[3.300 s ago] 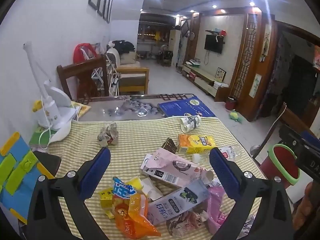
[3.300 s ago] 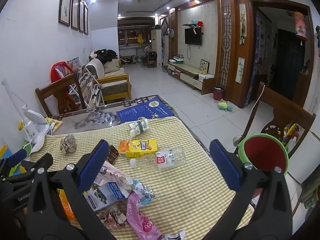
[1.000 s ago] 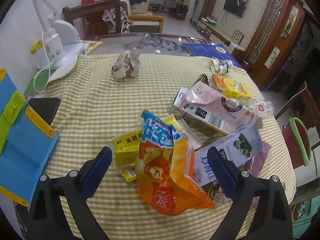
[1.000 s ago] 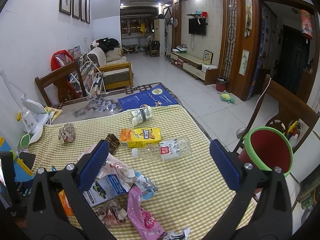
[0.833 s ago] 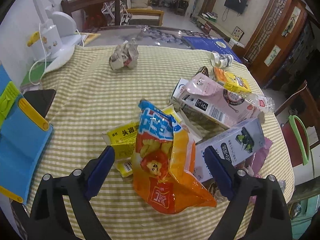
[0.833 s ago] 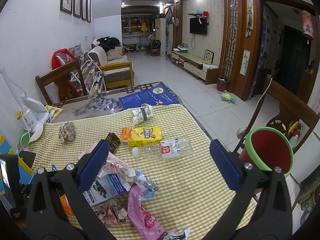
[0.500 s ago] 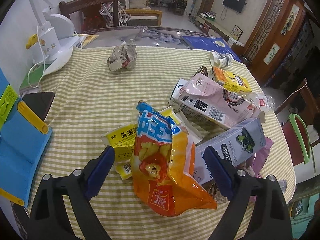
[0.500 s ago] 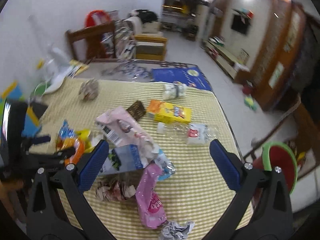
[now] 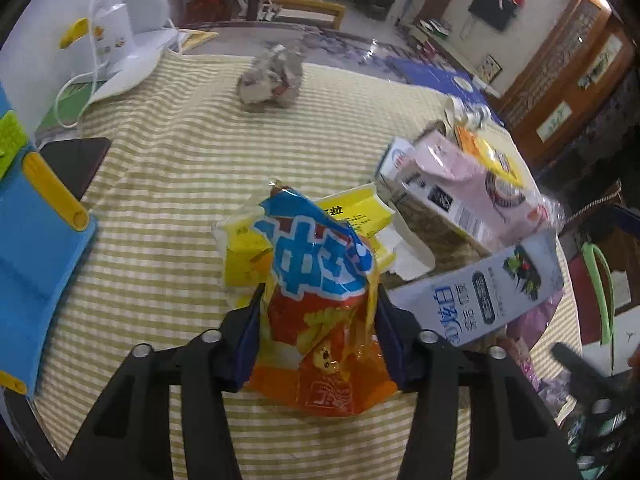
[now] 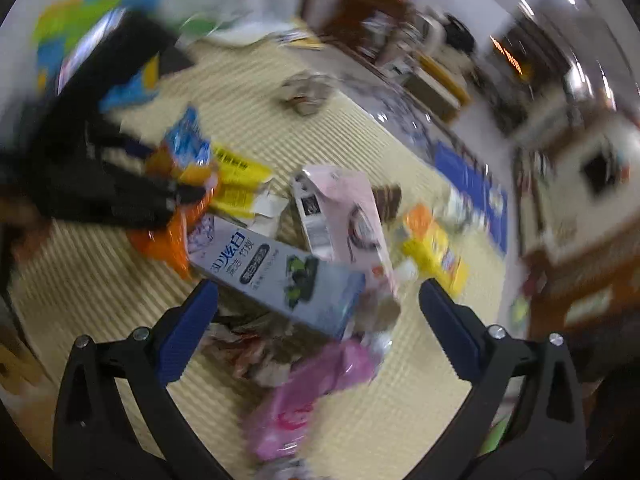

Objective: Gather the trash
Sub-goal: 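Close the left gripper on the snack bag while the right gripper grasps the pink carton, then lift the snack bag with the left gripper while the right carries the pink carton to the bin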

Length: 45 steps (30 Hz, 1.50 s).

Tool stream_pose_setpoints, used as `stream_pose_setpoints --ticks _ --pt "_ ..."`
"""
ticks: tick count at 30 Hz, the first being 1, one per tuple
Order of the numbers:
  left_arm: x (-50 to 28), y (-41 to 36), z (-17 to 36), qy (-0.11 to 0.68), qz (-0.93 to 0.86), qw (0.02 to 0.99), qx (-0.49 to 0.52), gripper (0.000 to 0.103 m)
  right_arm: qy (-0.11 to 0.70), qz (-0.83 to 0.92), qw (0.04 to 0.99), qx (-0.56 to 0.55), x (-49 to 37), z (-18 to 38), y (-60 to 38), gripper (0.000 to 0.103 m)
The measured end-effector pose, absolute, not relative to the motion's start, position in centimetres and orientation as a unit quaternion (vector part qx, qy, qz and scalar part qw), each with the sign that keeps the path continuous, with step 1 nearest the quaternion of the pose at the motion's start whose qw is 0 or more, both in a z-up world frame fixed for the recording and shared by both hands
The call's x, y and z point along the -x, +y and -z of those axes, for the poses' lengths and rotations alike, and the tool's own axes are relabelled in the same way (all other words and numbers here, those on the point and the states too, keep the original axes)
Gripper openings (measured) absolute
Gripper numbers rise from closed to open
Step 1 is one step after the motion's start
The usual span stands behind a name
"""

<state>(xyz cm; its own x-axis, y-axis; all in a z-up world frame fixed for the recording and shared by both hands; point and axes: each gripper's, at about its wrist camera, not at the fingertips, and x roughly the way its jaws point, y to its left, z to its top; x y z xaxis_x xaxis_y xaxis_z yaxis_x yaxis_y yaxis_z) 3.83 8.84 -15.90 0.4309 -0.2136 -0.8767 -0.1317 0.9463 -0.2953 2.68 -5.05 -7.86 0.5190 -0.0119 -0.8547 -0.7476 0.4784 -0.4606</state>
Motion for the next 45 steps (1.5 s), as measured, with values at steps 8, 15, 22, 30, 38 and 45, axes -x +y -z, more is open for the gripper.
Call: stream_pose_setpoints --ticks 8,15,22,30,38,45 --pt "-4.1 12.5 13.8 0.489 -0.012 0.851 0.192 0.047 0.414 -0.308 0.593 0.619 -2.0 14.7 -0.4 0.090" --pt "-3.9 14.9 14.6 0.492 -0.044 0.843 0.211 0.047 0.446 -0.302 0.592 0.599 -3.3 16.4 0.3 0.019" --pt "-3.6 15.1 14.0 0.487 -0.051 0.847 0.206 0.047 0.492 -0.297 0.708 0.410 -5.7 11.0 -3.0 0.001" --pt "-3.6 11.8 11.4 0.471 -0.014 0.865 0.172 0.047 0.448 -0.224 0.859 0.104 -6.1 1.3 -12.0 0.001" --pt "-3.8 7.1 8.9 0.460 0.037 0.877 0.137 0.047 0.496 -0.169 0.850 0.061 -4.9 3.3 -15.5 0.036" --pt "-2.2 7.3 9.5 0.471 0.027 0.870 0.141 0.047 0.515 -0.147 0.843 0.042 -8.0 5.7 -15.6 0.067"
